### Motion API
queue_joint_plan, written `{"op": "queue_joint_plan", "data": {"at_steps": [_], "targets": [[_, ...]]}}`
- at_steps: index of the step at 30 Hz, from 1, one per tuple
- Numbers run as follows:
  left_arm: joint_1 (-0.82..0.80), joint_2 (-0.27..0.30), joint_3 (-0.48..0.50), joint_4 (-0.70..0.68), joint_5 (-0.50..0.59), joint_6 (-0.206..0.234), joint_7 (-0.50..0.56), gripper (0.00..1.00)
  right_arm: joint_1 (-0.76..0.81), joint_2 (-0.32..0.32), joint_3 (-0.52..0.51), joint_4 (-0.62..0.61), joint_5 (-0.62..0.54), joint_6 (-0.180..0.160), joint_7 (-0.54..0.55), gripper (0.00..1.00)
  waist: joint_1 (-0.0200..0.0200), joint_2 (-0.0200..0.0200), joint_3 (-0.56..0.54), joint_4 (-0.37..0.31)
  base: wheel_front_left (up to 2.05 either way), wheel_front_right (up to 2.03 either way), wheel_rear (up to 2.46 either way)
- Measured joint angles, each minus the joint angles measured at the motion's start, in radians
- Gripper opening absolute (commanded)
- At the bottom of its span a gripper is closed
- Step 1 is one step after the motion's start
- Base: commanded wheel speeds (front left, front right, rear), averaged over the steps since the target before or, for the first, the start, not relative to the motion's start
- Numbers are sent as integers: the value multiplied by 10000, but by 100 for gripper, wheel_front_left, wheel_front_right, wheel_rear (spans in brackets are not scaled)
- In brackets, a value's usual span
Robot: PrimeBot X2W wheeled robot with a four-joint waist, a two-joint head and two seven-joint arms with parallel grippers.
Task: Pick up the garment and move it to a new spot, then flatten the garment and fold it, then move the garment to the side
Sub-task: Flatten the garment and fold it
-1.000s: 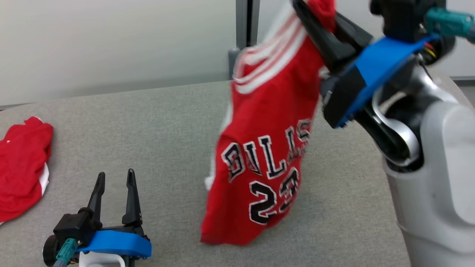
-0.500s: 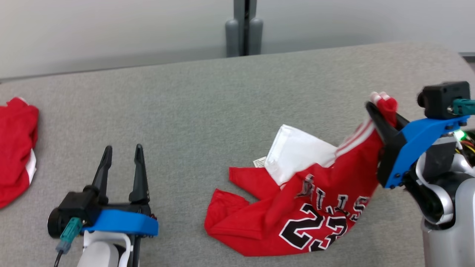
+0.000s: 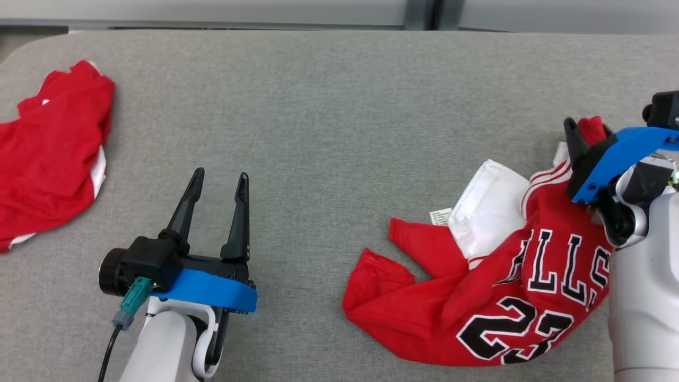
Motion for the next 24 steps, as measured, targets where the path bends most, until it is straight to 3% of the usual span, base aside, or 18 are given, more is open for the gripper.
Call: {"op": "queue_joint_plan", "data": {"at_steps": [6, 10, 17, 20, 24], "targets": [[139, 31, 242, 102, -10, 12, 0, 100, 45, -485, 1110, 297, -21, 0, -1538, 100, 0, 0, -255, -1, 0, 0, 0], [671, 153, 495, 146, -94, 92, 0, 100, 994, -846, 2418, -405, 221, 0, -1361, 100, -2, 0, -797, -292, 0, 0, 0], [1302, 205, 681, 96, -107, 190, -2, 100, 3216, -1350, 4817, -3766, 988, 2, 594, 100, -4, 0, -1802, -805, 0, 0, 0], [1456, 267, 610, 117, -86, 188, -2, 100, 4126, -1413, 5093, -5070, 1198, 0, 1101, 100, -5, 1, -2064, -981, 0, 0, 0], [1626, 328, 560, 163, -79, 188, -2, 100, 5183, -955, 4700, -6293, 1078, 0, 752, 100, -4, 0, -2232, -1106, 0, 0, 0]]}}
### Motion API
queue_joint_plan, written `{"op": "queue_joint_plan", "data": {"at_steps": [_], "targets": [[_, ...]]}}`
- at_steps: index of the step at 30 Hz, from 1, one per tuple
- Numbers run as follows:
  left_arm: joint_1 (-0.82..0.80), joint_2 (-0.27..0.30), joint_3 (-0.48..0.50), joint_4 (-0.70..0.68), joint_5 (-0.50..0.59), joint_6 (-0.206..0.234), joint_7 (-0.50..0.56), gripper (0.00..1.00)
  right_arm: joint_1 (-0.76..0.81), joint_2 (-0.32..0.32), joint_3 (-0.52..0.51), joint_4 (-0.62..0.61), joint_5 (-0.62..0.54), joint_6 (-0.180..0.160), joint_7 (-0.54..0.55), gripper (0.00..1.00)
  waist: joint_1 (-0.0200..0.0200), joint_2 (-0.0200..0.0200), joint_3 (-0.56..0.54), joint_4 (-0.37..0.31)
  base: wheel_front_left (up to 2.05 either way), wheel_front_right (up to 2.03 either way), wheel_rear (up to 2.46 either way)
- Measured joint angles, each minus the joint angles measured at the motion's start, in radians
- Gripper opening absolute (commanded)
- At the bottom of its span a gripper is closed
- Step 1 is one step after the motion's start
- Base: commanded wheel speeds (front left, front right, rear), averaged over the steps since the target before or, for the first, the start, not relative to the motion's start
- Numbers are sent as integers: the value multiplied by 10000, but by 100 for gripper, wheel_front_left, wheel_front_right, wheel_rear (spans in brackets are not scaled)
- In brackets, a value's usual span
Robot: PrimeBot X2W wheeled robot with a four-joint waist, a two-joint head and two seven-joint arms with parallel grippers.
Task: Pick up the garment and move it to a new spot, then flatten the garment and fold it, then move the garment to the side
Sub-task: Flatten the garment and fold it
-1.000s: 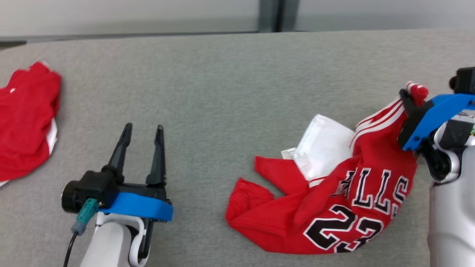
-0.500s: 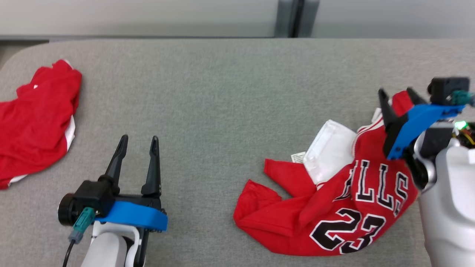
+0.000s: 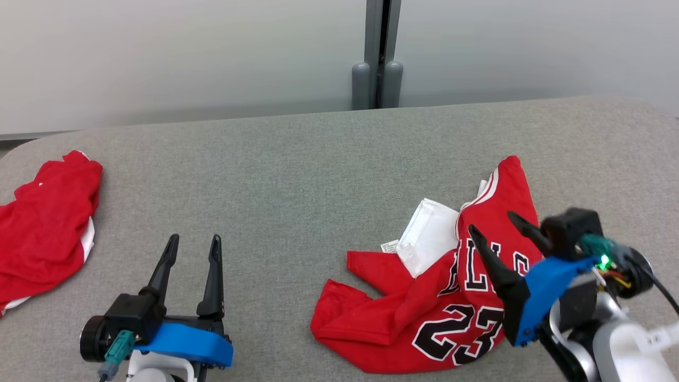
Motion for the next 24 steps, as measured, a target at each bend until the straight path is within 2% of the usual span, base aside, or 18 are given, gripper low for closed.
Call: {"op": "queue_joint_plan", "data": {"at_steps": [3, 4, 6, 7, 11, 14, 17, 18, 21, 24], "targets": [[89, 2, 13, 36, -4, 6, 0, 100, 547, 384, -364, -422, -196, 2, -606, 100, 0, 0, -60, -39, 0, 0, 0], [190, 21, 54, 61, -27, 35, 0, 100, 1048, 656, -761, -635, -368, 0, -1381, 100, 0, 0, -124, -82, 0, 0, 0], [240, 29, 71, 84, -38, 40, 0, 100, 1271, 736, -949, -688, -479, 0, -1804, 100, 0, 0, -154, -109, 0, 0, 0], [319, 36, 94, 111, -96, 71, 0, 100, 1713, 901, -1233, -662, -539, 0, -2543, 100, 0, 0, -221, -165, 0, 0, 0], [540, 113, -23, 211, -25, 67, 8, 100, 2115, 1011, -1572, -378, -585, 0, -3770, 100, 0, 0, -240, -373, 0, 0, 0], [598, 155, -564, 274, 125, -104, 257, 100, 2154, 1037, -1592, 17, -545, 0, -4102, 100, 0, 0, -144, -534, 0, 0, 0], [581, 211, -1499, 326, 130, -293, 978, 100, 2110, 1049, -1553, 278, -439, 0, -4289, 100, 1, 0, 40, -673, 0, 0, 0], [581, 211, -1499, 326, 130, -293, 978, 100, 2110, 1049, -1553, 278, -439, 0, -4289, 100, 1, 0, 40, -673, 0, 0, 0], [527, 347, -2410, 320, -349, -362, 2163, 100, 2003, 1051, -1547, 449, -384, 0, -4389, 100, 2, 0, 238, -828, 0, 0, 0], [417, 529, -2782, 159, -980, -364, 3407, 100, 1881, 1053, -1534, 589, -278, 0, -4468, 100, 2, 0, 431, -987, 0, 0, 0]]}}
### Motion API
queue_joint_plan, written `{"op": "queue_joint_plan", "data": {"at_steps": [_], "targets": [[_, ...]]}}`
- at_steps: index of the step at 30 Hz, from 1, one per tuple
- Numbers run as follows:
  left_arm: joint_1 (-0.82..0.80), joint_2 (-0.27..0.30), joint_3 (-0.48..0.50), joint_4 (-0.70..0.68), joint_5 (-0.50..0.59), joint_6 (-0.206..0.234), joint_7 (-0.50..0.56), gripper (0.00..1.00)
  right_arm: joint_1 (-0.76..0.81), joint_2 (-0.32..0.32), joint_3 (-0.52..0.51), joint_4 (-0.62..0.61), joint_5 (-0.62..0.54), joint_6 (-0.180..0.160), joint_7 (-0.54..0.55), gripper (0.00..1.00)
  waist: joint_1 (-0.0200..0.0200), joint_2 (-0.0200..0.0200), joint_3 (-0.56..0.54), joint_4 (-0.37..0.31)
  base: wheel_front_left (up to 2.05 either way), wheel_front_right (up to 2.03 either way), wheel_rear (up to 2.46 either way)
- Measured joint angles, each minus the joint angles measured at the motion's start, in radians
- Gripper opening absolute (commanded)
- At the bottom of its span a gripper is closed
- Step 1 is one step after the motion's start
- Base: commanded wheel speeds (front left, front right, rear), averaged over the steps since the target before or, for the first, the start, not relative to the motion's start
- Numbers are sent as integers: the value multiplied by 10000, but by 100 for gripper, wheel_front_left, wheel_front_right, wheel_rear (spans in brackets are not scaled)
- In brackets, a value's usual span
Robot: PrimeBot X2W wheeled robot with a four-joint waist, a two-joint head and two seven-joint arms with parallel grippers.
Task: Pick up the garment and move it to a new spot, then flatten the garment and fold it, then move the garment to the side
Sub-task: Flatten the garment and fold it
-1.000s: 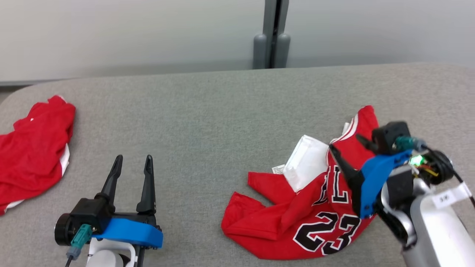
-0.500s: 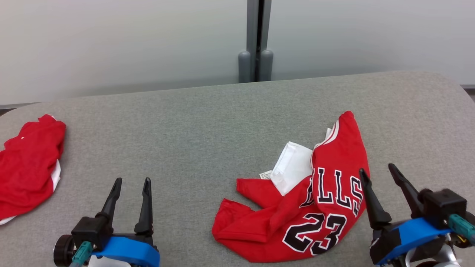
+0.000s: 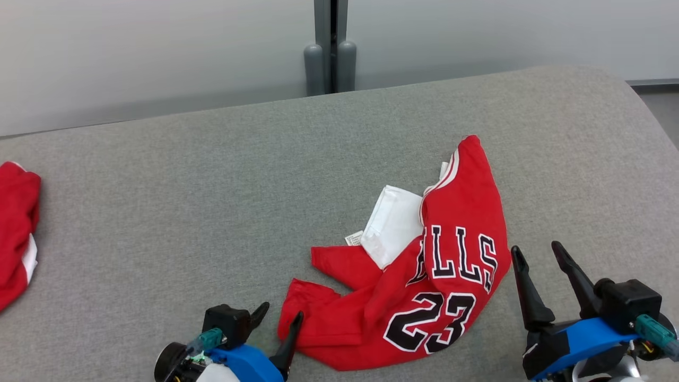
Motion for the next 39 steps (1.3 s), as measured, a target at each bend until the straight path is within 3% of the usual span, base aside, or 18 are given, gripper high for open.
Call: {"op": "queue_joint_plan", "data": {"at_steps": [6, 11, 12, 13, 16, 19, 22, 26, 30, 35, 39], "targets": [[-191, 140, -125, -495, -738, 21, 1960, 100, -136, 2, 161, 303, 238, 0, -194, 100, 0, 0, 346, -414, 0, 0, 0], [-503, 240, -165, -602, -612, 637, 3219, 100, -232, 6, 311, 539, 380, 0, -370, 100, 0, 0, 562, -770, 0, 0, 0], [-568, 240, -184, -621, -621, 727, 3509, 79, -244, 4, 328, 585, 420, 0, -414, 100, 0, 0, 592, -842, 0, 0, 0], [-605, 255, -224, -669, -629, 754, 3789, 0, -278, 6, 357, 614, 430, 0, -449, 100, 0, 0, 618, -907, 0, 0, 0], [-639, 305, -205, -928, -660, 953, 4119, 0, -375, 4, 385, 683, 502, 0, -539, 100, 0, 0, 673, -1068, 0, 0, 0], [-616, 311, 50, -1149, -533, 1352, 3618, 0, -396, 6, 410, 736, 554, 0, -617, 100, 0, 0, 712, -1153, 0, 0, 0], [-648, 146, 771, -1434, -594, 1954, 2562, 0, -406, 4, 401, 757, 591, 0, -696, 100, 0, 0, 766, -1182, 0, 0, 0], [-1146, -71, 1787, -1546, -834, 2353, 1062, 0, -453, 4, 341, 742, 619, 0, -788, 100, 0, 0, 932, -1164, 0, 0, 0], [-1986, 98, 2474, -957, -886, 2585, 408, 0, -683, 6, 387, 711, 631, 0, -803, 100, 1, 0, 1194, -1179, 0, 0, 0], [-3233, 426, 3335, 81, -857, 3285, -96, 0, -1024, 4, 529, 742, 652, 0, -903, 100, 1, 0, 1600, -1341, 0, 0, 0], [-3779, 570, 3620, 959, -863, 3553, -221, 0, -1291, 6, 650, 849, 663, 0, -1011, 100, 1, 0, 1865, -1480, 0, 0, 0]]}}
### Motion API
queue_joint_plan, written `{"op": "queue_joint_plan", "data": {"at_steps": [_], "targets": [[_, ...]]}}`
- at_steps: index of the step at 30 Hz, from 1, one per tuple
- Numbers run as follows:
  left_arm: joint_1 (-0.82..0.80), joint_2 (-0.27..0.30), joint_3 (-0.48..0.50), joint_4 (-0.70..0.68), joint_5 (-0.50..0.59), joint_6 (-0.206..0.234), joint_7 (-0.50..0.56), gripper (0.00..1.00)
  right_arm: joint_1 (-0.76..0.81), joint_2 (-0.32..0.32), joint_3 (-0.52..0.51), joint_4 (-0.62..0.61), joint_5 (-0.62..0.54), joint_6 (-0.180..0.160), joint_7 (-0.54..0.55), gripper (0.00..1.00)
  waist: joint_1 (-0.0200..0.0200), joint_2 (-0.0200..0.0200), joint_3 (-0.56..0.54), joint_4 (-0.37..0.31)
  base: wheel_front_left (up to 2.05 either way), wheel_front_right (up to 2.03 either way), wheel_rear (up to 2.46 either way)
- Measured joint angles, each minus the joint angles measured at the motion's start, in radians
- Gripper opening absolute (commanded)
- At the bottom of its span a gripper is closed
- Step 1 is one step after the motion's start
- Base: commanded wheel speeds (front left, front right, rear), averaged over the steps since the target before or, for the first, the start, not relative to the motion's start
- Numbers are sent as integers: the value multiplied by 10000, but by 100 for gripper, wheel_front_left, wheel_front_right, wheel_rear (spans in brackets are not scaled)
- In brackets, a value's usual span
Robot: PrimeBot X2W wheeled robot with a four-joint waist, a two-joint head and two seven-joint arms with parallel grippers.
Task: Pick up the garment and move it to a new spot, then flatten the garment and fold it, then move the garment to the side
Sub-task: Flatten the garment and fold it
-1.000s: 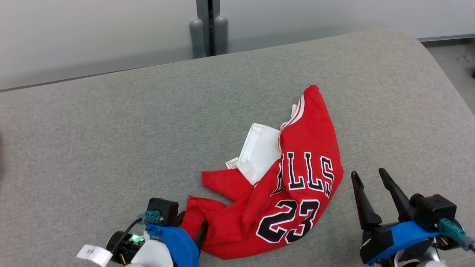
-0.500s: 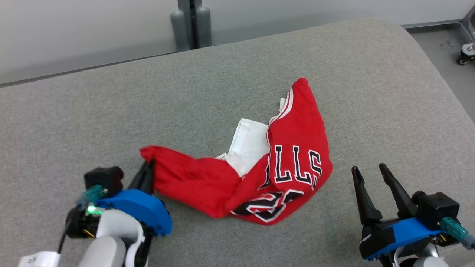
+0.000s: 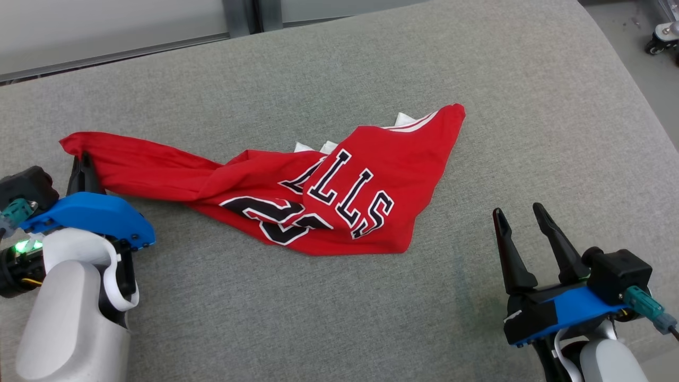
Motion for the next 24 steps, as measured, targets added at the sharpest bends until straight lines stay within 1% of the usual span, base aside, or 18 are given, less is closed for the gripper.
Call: {"op": "queue_joint_plan", "data": {"at_steps": [1, 3, 4, 5, 6, 7, 8, 9, 10, 13, 18, 22, 24], "targets": [[-70, -4, -23, 167, -6, -25, -21, 100, -29, 0, 6, 46, 2, 0, -17, 100, 1, 0, 37, -6, 0, 0, 0], [-146, -31, -84, 453, -29, -157, -105, 100, -128, 0, -6, 117, 10, 0, -42, 100, 0, 0, 61, 12, 0, 0, 0], [-143, -77, -128, 596, -65, -276, -150, 100, -157, 2, -38, 150, 10, 0, -52, 100, 0, 0, 42, 43, 0, 0, 0], [-57, -228, -209, 736, -136, -489, -376, 100, -160, 2, -142, 234, 0, 0, -56, 100, 0, 0, -68, 143, 0, 0, 0], [-57, -228, -209, 736, -136, -489, -376, 100, -160, 2, -142, 234, 0, 0, -56, 100, 0, 0, -68, 143, 0, 0, 0], [42, -295, -249, 744, -209, -637, -543, 100, -156, 0, -196, 255, -25, 0, -56, 100, 0, 0, -154, 209, 0, 0, 0], [351, -376, -407, 715, -257, -920, -901, 100, -145, 0, -297, 255, -102, 0, -48, 100, -1, 0, -342, 340, 0, 0, 0], [351, -376, -407, 715, -257, -920, -901, 100, -145, 0, -297, 255, -102, 0, -48, 100, -1, 0, -342, 340, 0, 0, 0], [557, -431, -468, 667, -282, -1103, -1083, 100, -136, 0, -355, 257, -146, 0, -33, 100, 0, 0, -459, 426, 0, 0, 0], [1212, -583, -667, 410, -311, -1469, -1685, 100, -104, 2, -445, 194, -295, 0, 84, 100, -2, 0, -855, 664, 0, 0, 0], [2343, -598, -941, -238, -77, -1776, -2667, 100, 188, 4, -650, 61, -403, 0, 384, 100, -3, 0, -1531, 1008, 0, 0, 0], [3204, -625, -1122, -918, 253, -1793, -3003, 100, 572, 4, -830, -73, -416, 0, 600, 100, -4, 0, -1974, 1224, 0, 0, 0], [3531, -606, -1129, -1145, 314, -1881, -3076, 100, 779, 2, -941, -148, -384, 0, 761, 100, -4, 0, -2117, 1344, 0, 0, 0]]}}
